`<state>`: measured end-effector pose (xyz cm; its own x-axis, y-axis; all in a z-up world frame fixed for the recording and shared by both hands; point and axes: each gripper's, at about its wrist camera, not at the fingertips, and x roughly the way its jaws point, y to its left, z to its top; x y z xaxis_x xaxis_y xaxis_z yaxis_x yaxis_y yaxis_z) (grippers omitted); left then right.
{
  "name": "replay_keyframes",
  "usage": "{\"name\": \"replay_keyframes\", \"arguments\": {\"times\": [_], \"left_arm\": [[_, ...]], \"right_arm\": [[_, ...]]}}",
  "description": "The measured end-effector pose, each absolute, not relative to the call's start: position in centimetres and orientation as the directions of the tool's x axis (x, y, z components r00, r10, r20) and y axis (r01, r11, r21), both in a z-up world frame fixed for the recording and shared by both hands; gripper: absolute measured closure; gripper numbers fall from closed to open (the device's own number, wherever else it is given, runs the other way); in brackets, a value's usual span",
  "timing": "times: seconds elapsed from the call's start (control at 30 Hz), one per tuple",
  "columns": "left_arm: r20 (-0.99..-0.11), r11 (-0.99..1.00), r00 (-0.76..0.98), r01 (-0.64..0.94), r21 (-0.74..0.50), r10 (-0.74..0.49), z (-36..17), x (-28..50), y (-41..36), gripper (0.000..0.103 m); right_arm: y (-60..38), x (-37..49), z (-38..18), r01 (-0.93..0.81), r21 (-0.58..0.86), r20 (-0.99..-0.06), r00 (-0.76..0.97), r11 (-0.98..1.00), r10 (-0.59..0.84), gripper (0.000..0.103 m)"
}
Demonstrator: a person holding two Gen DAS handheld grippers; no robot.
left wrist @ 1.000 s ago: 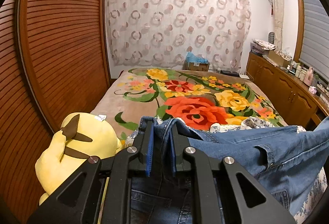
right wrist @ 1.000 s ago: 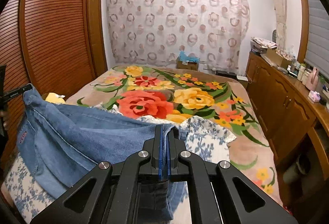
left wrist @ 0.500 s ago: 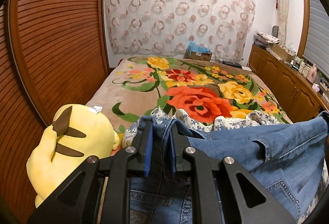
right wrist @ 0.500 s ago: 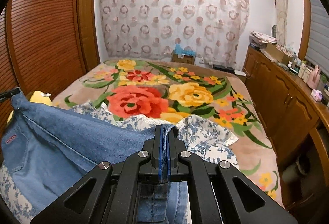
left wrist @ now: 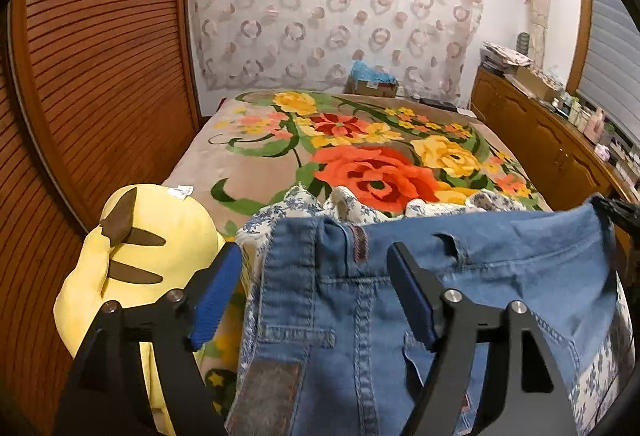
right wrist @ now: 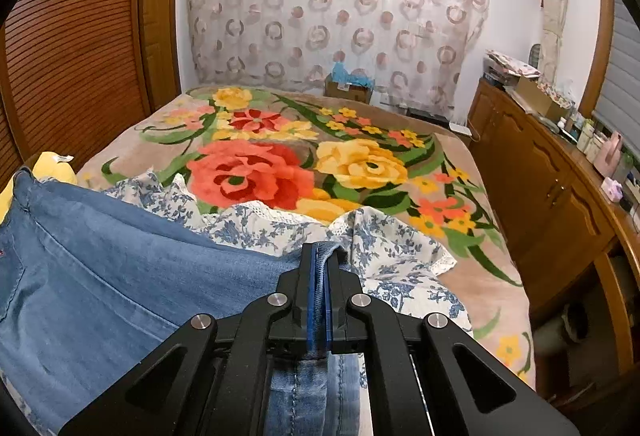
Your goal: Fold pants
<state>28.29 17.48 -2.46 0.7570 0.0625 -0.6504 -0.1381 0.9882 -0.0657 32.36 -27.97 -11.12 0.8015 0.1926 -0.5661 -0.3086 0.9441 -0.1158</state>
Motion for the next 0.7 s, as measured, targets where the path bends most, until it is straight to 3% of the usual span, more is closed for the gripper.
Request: {"name": "replay_keyframes", "arguments": {"times": [0.1,0.2,0.27,0.33,0.7], "left_arm": [[-0.65,0.991,0.758,-0.12,-0.052,0.057,-2.7,27.4,16.1,0.026],[-0.642,0.994,0.765,-0.101,-0.043,0.05,-3.0,26.7,14.8,0.026],[-0.64,0.995,0.768,-0.078,-0.057,0.023,-3.3,26.2,13.9,0.026],[-0.641,0.996,0.768,-0.055,-0.07,-0.003,-3.6,25.8,12.8,0.026],[-0.674,0.996,0.737,0.0,-0.09,-0.061,-5.2,25.1,10.1,0.026]], "right_arm": [[-28.7,32.4,-10.9,-0.314,-0.087,-0.582,0.786,0.945,0.208,0.1],[-29.6,31.7,-10.5,-0.322,-0.046,-0.594,0.77,0.946,0.233,0.088],[-30.1,31.1,-10.4,-0.315,-0.04,-0.598,0.768,0.948,0.23,0.063],[-30.9,30.4,-10.2,-0.305,-0.036,-0.595,0.772,0.952,0.225,0.056],[-33.1,30.6,-11.4,-0.361,0.13,-0.704,0.622,0.923,0.342,0.055]]}}
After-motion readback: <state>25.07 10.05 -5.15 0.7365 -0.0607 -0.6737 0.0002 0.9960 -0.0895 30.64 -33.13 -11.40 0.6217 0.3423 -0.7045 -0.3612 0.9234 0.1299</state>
